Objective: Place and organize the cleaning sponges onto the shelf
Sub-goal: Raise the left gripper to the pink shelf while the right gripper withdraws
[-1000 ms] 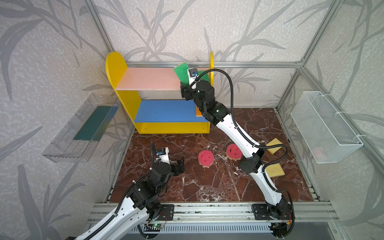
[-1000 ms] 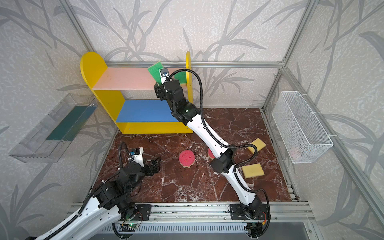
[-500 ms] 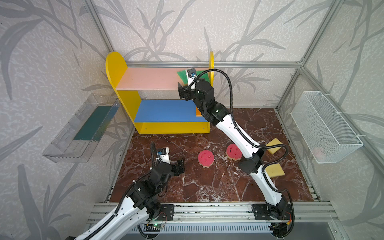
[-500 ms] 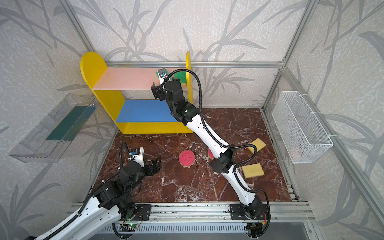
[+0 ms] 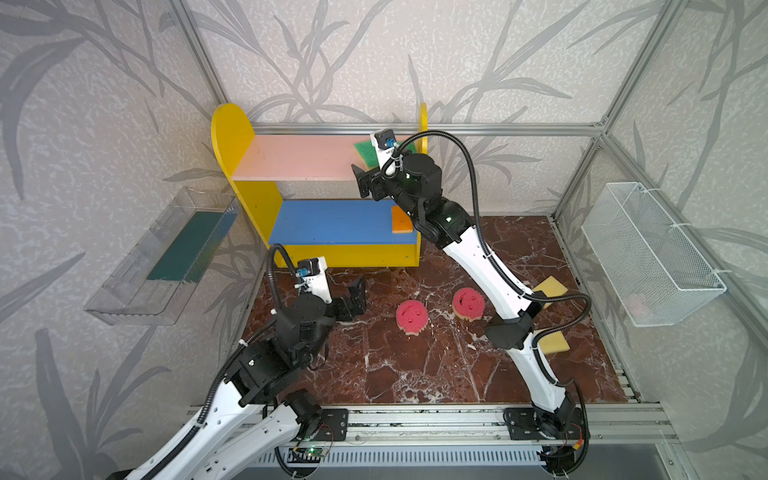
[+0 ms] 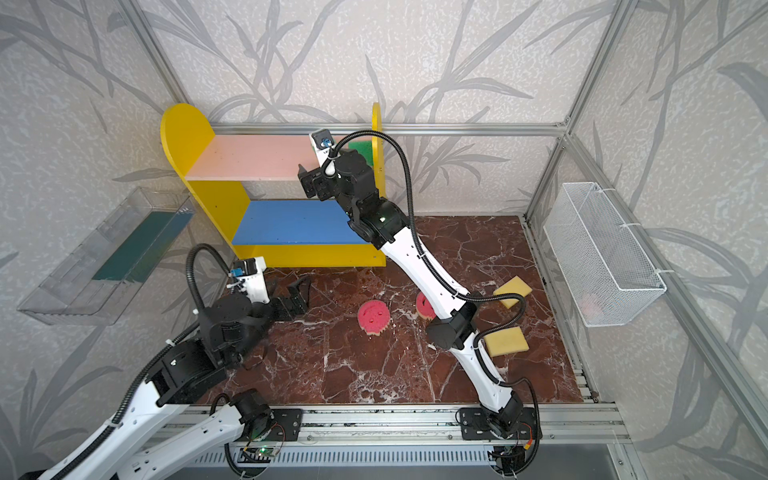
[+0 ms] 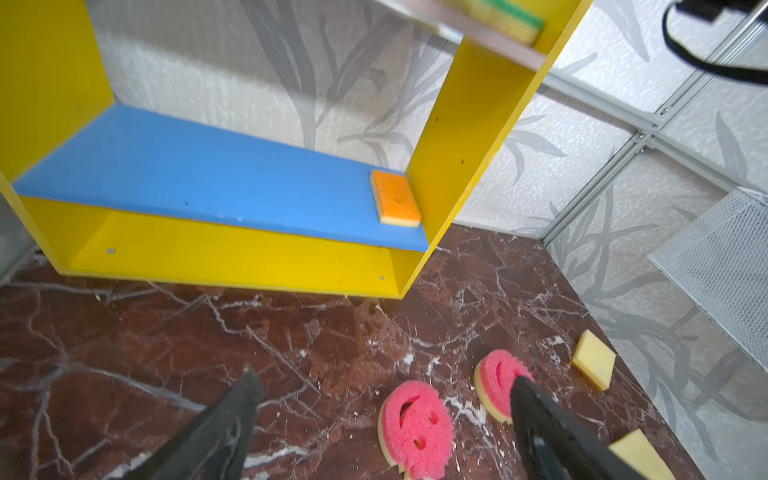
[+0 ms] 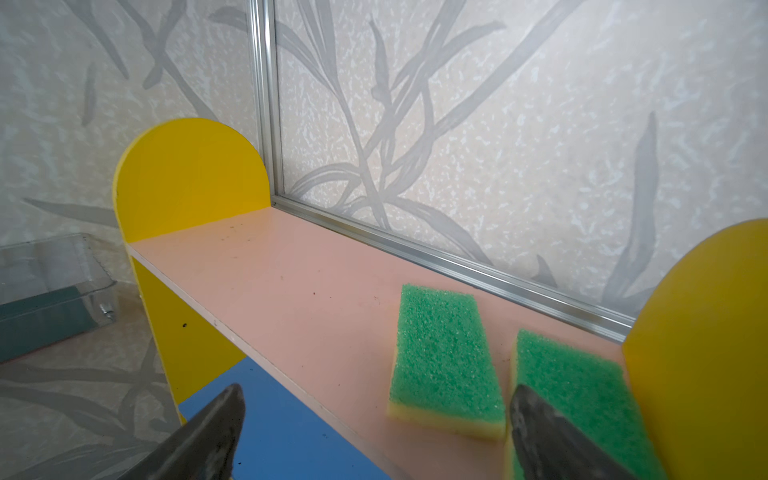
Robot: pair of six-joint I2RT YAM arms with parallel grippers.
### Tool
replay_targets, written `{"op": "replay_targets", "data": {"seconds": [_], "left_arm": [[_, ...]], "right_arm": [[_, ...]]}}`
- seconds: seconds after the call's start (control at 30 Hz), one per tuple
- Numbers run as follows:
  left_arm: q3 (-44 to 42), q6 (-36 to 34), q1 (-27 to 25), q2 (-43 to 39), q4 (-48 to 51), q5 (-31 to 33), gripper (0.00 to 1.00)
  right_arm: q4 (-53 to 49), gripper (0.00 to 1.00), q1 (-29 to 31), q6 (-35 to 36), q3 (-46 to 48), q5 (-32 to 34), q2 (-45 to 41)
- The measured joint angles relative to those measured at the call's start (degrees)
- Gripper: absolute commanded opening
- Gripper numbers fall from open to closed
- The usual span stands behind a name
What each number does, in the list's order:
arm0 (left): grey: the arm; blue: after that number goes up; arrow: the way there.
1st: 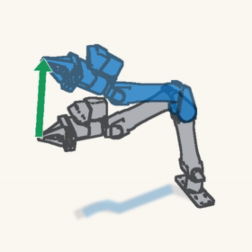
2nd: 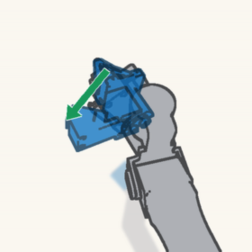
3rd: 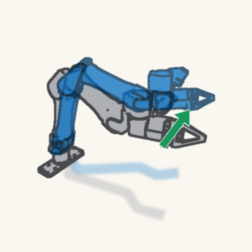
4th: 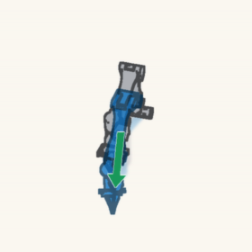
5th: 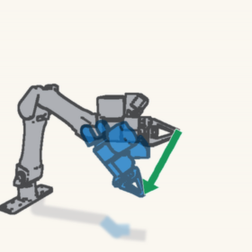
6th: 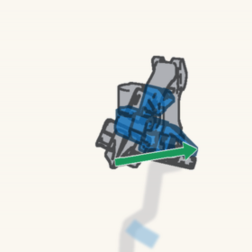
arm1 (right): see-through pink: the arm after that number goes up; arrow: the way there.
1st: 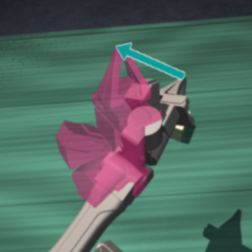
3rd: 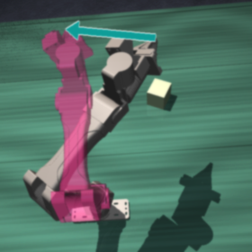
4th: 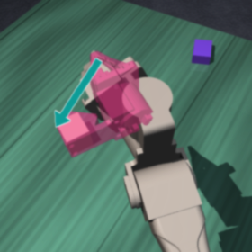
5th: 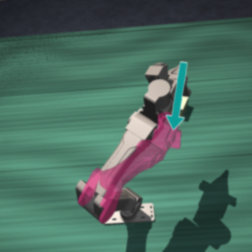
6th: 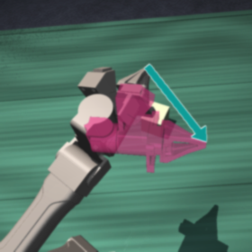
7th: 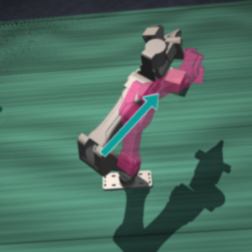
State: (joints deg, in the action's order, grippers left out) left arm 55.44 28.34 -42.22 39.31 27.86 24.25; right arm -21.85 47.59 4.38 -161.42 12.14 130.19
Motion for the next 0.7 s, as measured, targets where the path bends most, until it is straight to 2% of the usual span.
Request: {"op": "replay_targets", "data": {"seconds": [0.1,0.2,0.23,0.33,0.47,0.6,0.7], "left_arm": [[8.83,-3.23,0.55,4.92,1.36,1.20,0.98],[18.14,-6.84,1.97,10.69,2.49,1.25,0.98],[21.14,-7.56,2.58,12.52,2.71,1.07,0.98],[31.43,-9.90,5.51,19.21,4.55,-0.96,0.99],[44.78,-10.78,11.50,28.94,7.02,-7.87,0.99],[58.47,-9.84,18.78,39.56,10.34,-15.69,0.98],[66.95,-8.87,22.49,47.04,12.92,-20.02,0.98]], "right_arm": [[-2.75,0.97,0.15,-0.35,3.74,-1.49,-6.99],[-4.02,0.98,0.24,-1.25,12.85,-1.70,-16.85],[-3.74,0.99,0.24,-1.49,17.70,-1.70,-20.96],[3.08,0.99,0.09,-1.86,42.95,-1.62,-37.11],[7.58,0.99,-2.49,-5.16,67.56,-1.29,-53.64],[8.68,0.99,-7.85,-9.70,85.48,-1.09,-65.53],[8.81,0.99,-10.80,-12.59,94.44,-0.70,-71.78]]}}
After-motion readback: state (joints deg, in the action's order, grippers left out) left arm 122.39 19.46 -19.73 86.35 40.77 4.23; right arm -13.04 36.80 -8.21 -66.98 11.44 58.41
